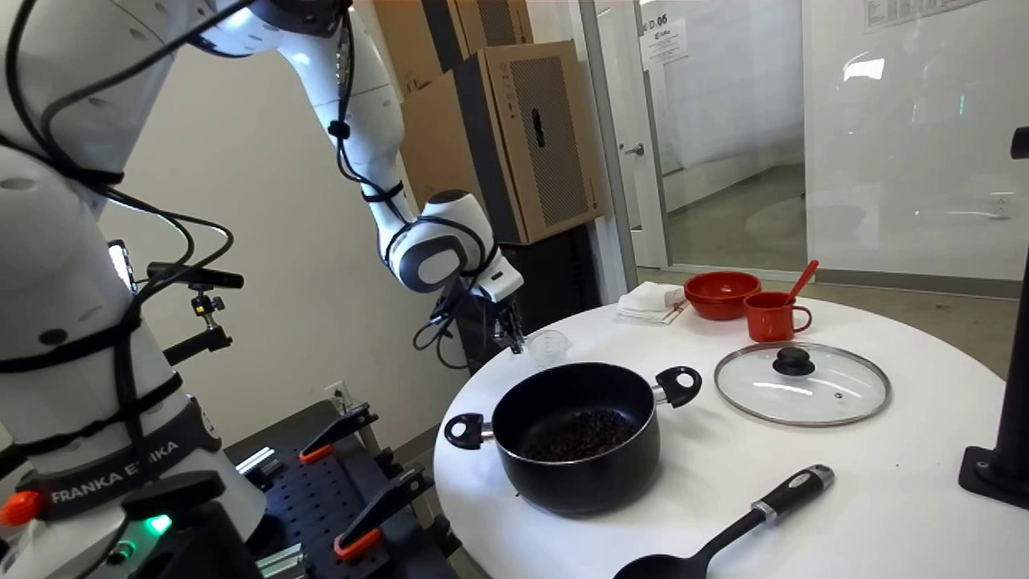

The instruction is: Pour the contents of the cup into the pot

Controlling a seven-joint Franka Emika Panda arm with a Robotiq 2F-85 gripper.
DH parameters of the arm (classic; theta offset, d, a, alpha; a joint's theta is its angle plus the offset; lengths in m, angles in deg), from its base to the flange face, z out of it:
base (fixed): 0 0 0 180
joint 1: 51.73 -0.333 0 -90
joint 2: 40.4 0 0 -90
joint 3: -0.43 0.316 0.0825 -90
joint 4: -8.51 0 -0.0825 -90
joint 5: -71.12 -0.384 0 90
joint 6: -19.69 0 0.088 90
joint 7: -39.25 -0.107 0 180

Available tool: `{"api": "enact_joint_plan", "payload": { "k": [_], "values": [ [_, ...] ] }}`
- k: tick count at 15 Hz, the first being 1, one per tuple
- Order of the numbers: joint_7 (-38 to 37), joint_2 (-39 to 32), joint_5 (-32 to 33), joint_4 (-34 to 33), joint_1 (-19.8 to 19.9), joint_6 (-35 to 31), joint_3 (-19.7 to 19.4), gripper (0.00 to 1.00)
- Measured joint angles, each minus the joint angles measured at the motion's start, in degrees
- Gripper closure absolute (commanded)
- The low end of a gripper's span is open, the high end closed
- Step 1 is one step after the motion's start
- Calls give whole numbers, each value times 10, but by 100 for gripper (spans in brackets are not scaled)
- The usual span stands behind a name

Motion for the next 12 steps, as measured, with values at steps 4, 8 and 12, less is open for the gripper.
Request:
{"api": "enact_joint_plan", "payload": {
  "k": [4,8,12],
  "values": [
    [29,-28,6,1,14,-60,26,93],
    [30,-39,5,1,8,-59,17,93],
    [29,-40,0,1,-2,-51,8,32]
  ]
}}
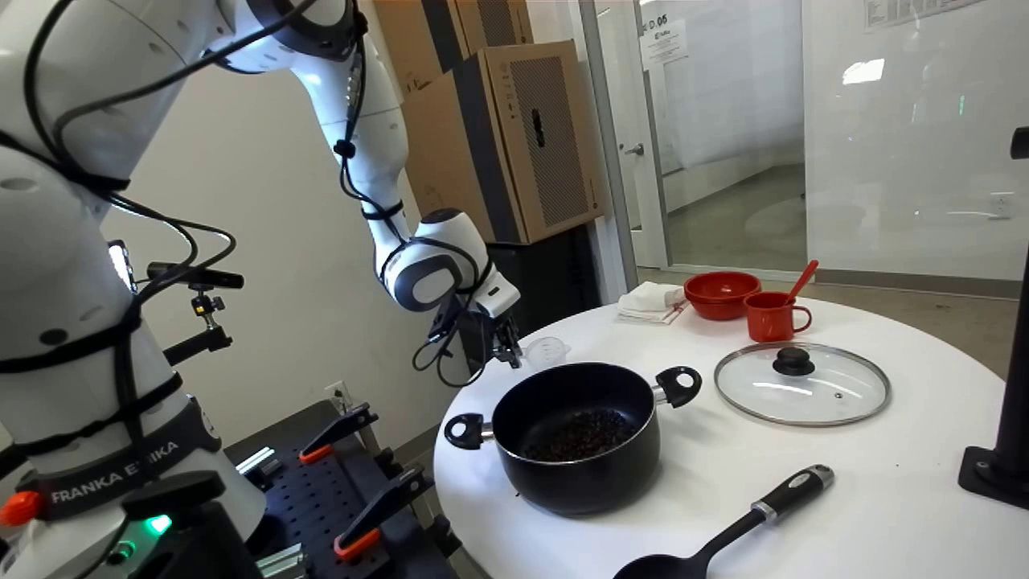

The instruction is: Pour the contents of the cup into the pot

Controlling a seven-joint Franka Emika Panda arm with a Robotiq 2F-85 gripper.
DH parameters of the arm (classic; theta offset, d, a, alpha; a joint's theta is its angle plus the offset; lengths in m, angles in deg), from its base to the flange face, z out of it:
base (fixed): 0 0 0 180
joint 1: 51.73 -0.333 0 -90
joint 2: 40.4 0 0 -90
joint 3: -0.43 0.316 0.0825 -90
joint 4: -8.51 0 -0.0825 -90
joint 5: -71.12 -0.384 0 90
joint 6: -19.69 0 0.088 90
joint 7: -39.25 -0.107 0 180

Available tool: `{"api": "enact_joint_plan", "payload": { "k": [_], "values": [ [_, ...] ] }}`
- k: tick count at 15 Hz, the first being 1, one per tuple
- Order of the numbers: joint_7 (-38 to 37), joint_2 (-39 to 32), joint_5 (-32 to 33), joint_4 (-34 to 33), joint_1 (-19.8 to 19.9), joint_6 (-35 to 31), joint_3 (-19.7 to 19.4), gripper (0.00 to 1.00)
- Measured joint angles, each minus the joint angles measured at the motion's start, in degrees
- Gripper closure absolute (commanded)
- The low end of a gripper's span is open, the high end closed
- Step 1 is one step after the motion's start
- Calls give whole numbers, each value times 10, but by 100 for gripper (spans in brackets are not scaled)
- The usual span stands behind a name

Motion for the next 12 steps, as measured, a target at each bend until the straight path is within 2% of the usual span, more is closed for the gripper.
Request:
{"api": "enact_joint_plan", "payload": {
  "k": [4,8,12],
  "values": [
    [-3,-2,-10,0,-10,33,-10,3],
    [-18,11,-27,0,-14,98,-14,0],
    [-68,64,-31,10,-26,232,-33,0]
  ]
}}
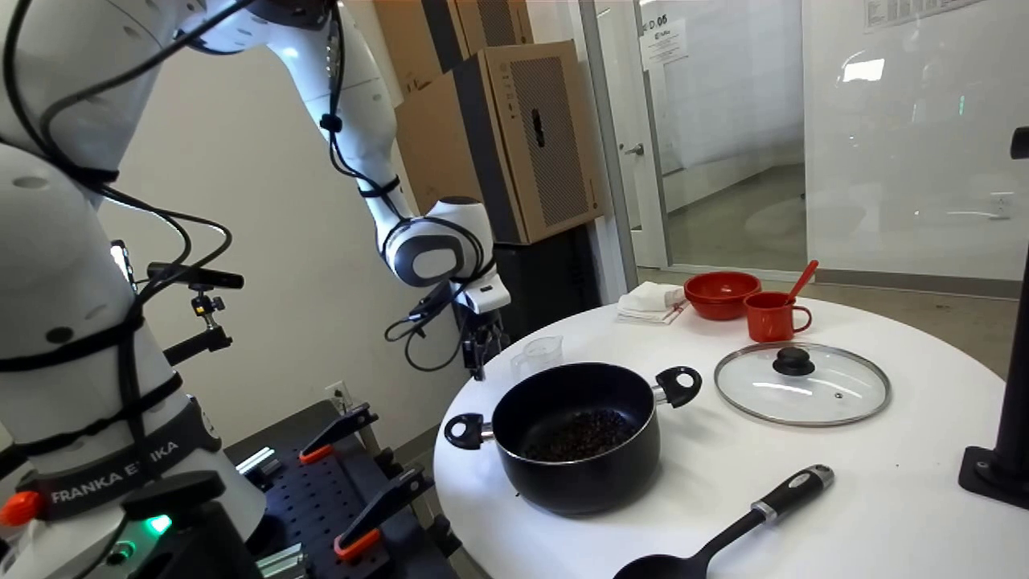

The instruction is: Pour the contents of the cup into the pot

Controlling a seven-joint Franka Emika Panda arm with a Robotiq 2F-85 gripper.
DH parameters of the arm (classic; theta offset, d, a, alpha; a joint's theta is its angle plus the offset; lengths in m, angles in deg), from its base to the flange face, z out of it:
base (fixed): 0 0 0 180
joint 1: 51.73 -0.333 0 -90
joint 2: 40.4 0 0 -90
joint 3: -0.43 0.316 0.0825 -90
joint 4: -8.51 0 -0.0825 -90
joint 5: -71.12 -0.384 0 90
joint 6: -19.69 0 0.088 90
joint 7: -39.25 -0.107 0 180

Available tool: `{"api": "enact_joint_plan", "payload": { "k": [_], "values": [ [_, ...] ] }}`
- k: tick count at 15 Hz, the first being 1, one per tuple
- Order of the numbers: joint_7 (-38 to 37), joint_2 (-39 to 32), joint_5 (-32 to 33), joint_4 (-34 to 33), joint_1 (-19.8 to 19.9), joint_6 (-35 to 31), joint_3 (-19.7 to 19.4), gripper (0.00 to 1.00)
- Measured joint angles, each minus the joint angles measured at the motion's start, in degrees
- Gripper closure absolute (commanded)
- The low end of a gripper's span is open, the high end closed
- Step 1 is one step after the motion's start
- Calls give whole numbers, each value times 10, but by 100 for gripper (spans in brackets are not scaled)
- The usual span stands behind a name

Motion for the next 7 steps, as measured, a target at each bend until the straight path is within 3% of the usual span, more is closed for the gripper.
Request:
{"api": "enact_joint_plan", "payload": {
  "k": [5,7],
  "values": [
    [-68,126,15,32,0,213,-13,0],
    [-79,167,17,44,3,255,-13,0]
  ]
}}
